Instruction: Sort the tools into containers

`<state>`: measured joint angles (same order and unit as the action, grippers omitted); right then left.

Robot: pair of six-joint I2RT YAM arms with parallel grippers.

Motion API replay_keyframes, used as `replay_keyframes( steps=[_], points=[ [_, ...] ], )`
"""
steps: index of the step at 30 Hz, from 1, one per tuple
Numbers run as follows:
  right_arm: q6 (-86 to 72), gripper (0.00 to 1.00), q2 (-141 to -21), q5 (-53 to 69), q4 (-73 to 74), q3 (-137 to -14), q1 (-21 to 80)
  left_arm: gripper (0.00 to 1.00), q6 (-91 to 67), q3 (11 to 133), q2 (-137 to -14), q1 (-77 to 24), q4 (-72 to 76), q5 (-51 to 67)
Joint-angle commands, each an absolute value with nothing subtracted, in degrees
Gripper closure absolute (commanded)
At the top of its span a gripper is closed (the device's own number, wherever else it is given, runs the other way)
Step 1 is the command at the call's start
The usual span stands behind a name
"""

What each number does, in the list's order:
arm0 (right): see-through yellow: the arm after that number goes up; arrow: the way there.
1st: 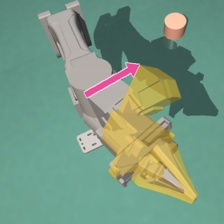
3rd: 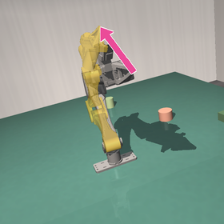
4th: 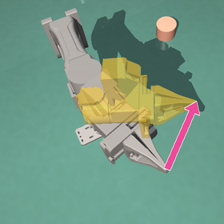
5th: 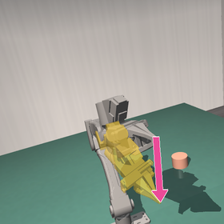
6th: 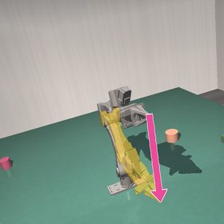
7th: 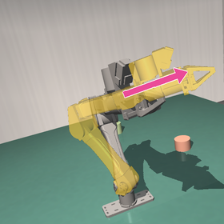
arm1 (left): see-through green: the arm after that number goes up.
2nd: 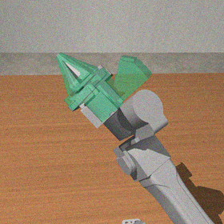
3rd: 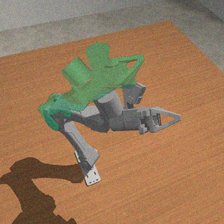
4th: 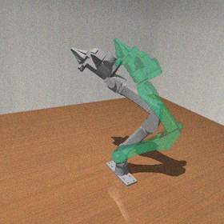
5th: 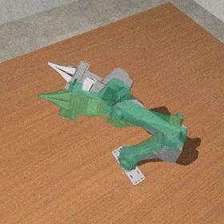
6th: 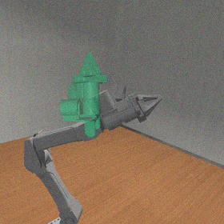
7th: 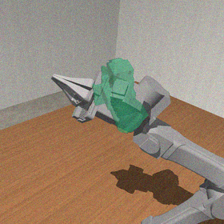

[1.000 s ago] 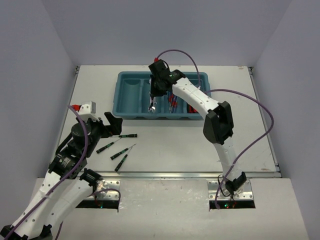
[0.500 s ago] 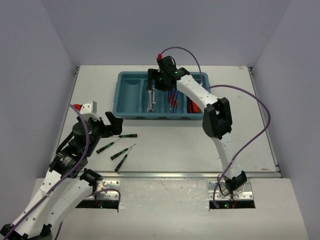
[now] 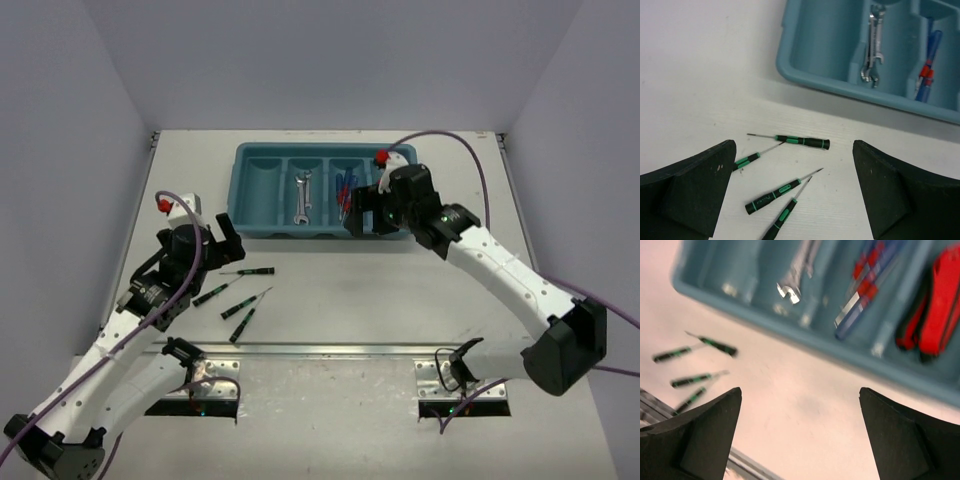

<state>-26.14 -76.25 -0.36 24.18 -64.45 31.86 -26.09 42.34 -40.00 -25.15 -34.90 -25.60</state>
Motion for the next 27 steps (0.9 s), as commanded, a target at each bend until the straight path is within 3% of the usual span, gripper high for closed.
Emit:
replay_keyframes(
  steps=[1,4,14,27],
  points=[
    [-25.3,0.01,-70.9,-4.8,17.7,-50.8,31.8,0.0,-35.1,47.9,-46.2,-25.7,-40.6,-33.9],
    [-26.3,0.01,-70.0,-5.4,18.4,-48.5,31.9,0.0,-39.0,47.7,-48.9,-25.7,-40.5,-32.2],
    [-23.7,0.01,-68.6,-6.8,16.1,-46.2,31.9,0.02,-90.4,46.1,-54.0,-25.3,-61.8,-39.9],
    [-21.9,0.01,-69.3,-9.2,15.8,-45.6,31.7,0.07,-99.2,38.8,-59.3,-12.0,-55.3,-34.1]
  ],
)
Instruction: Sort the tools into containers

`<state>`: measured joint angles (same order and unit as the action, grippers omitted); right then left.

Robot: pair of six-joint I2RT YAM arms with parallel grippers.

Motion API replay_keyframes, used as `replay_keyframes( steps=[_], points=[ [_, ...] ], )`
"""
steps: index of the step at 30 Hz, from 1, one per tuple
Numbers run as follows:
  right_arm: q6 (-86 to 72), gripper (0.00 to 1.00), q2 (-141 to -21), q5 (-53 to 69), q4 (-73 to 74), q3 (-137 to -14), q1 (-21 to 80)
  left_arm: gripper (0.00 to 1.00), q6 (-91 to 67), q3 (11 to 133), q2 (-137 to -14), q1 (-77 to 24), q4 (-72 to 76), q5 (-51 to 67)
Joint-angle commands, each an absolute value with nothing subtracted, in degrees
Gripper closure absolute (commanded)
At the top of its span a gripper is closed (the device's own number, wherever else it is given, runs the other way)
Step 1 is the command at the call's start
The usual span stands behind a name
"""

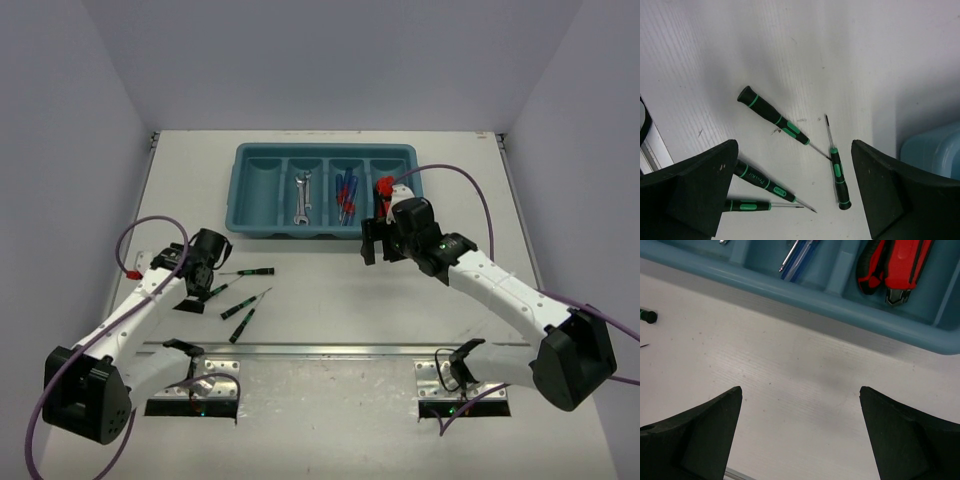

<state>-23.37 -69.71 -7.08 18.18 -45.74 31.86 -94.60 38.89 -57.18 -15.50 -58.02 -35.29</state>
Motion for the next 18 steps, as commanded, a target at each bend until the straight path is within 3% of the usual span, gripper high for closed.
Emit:
replay_keyframes(
  steps=[1,5,11,15,18],
  points=[
    [-21.9,0.01,-69.2,-9.3,15.7,-45.5,31.6,0.09,-98.7,38.9,-60.1,-11.0,-54.6,-33.5],
    [-21.6,0.01,-69.1,-9.8,15.8,-45.3,31.6,0.13,-95.1,39.9,-64.9,-9.6,-51.1,-30.4],
    [-21.4,0.01,-69.1,-11.2,15.8,-45.1,31.4,0.14,-94.9,46.1,-75.7,-8.7,-58.1,-27.6],
    [-21.3,0.01,-68.8,-11.2,15.7,-44.9,31.3,0.17,-95.4,44.3,-75.8,-8.4,-55.9,-26.5],
    [-21.1,0.01,-68.8,-11.6,15.7,-44.8,31.2,0.25,-96.0,41.9,-75.4,-7.6,-52.6,-26.1]
  ],
)
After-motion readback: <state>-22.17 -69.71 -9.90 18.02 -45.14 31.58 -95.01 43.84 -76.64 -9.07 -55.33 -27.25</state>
